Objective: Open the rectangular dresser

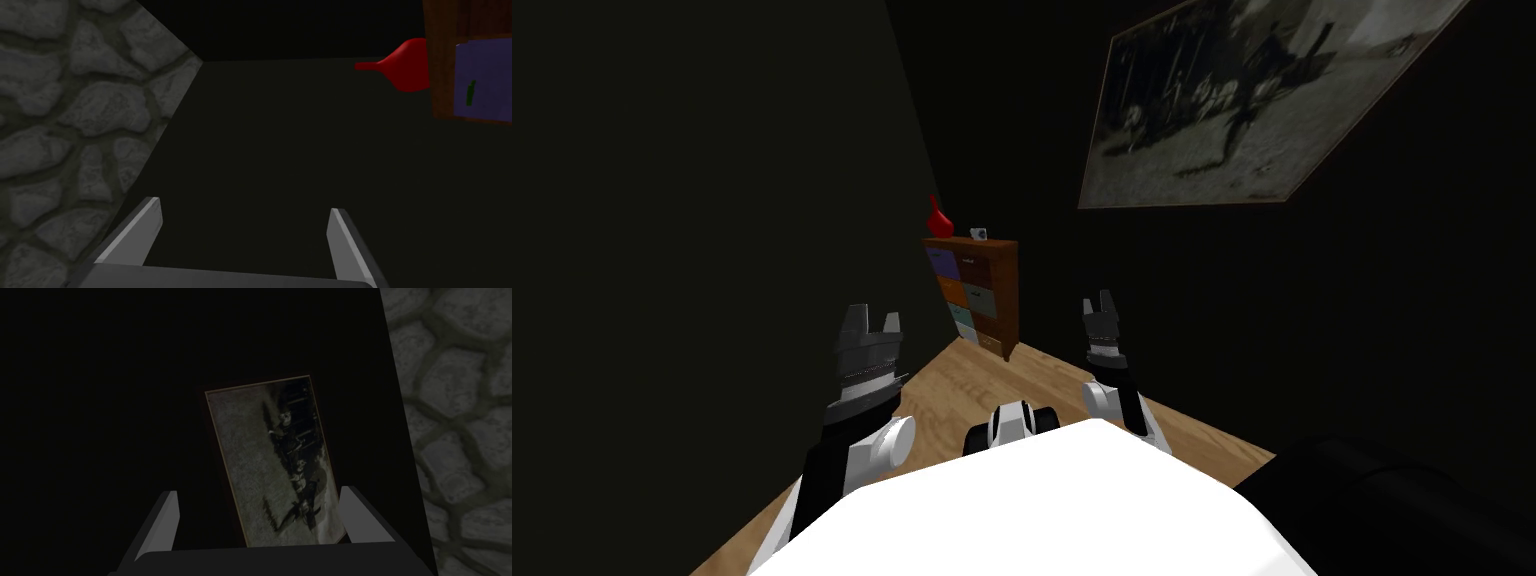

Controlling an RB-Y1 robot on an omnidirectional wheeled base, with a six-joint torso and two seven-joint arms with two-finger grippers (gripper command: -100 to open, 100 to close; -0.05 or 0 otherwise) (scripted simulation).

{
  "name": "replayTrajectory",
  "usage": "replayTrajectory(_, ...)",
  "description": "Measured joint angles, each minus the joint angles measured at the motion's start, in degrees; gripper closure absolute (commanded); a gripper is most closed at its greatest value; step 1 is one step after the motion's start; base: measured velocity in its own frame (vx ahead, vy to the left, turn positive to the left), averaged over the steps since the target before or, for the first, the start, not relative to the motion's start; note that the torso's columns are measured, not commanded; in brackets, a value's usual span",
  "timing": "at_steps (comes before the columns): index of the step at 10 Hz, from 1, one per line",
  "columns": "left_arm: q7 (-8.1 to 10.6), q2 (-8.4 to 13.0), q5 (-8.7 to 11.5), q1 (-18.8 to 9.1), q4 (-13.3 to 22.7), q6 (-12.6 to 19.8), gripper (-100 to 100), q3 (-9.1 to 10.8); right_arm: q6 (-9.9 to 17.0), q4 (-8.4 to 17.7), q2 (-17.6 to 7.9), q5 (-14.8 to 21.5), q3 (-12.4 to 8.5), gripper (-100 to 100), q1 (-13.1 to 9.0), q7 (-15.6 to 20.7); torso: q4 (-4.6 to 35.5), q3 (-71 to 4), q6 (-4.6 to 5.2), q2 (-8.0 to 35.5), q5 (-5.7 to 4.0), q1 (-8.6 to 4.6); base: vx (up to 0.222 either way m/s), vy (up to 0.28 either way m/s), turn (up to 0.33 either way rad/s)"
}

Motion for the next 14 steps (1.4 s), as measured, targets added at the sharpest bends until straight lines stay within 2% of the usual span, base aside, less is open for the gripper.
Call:
replayTrajectory(3, 0.49, 4.5, -0.3, -2.3, 2.0, 1.3, -100, -0.44, 0.0, 0.0, 0.0, 0.0, 0.0, 0, 0.0, 0.0, 0.2, -0.3, 0.0, 0.2, -0.01, -0.03, 0.014, 0.031, -0.046)
replayTrajectory(5, 0.88, 6.6, -0.7, -4.8, 4.7, 2.1, -100, -0.9, 0.0, 0.0, 0.0, 0.0, 0.0, 0, 0.0, 0.0, 0.2, -0.3, 0.0, 0.2, -0.01, -0.03, 0.029, 0.043, -0.058)
replayTrajectory(8, 1.83, 8.8, -1.2, -9.1, 7.5, 5.0, -100, -1.53, 0.0, 0.0, 0.0, 0.0, 0.0, 0, 0.0, 0.0, 0.2, -0.3, 0.0, 0.2, -0.01, -0.03, 0.029, 0.052, -0.071)
replayTrajectory(14, 3.89, 10.6, -2.9, -19.3, 16.7, 10.3, -100, -3.66, 0.0, 0.0, 0.0, 0.0, 0.0, 0, 0.0, 0.0, 0.2, -0.3, -0.01, 0.2, -0.01, -0.04, 0.028, 0.062, -0.085)
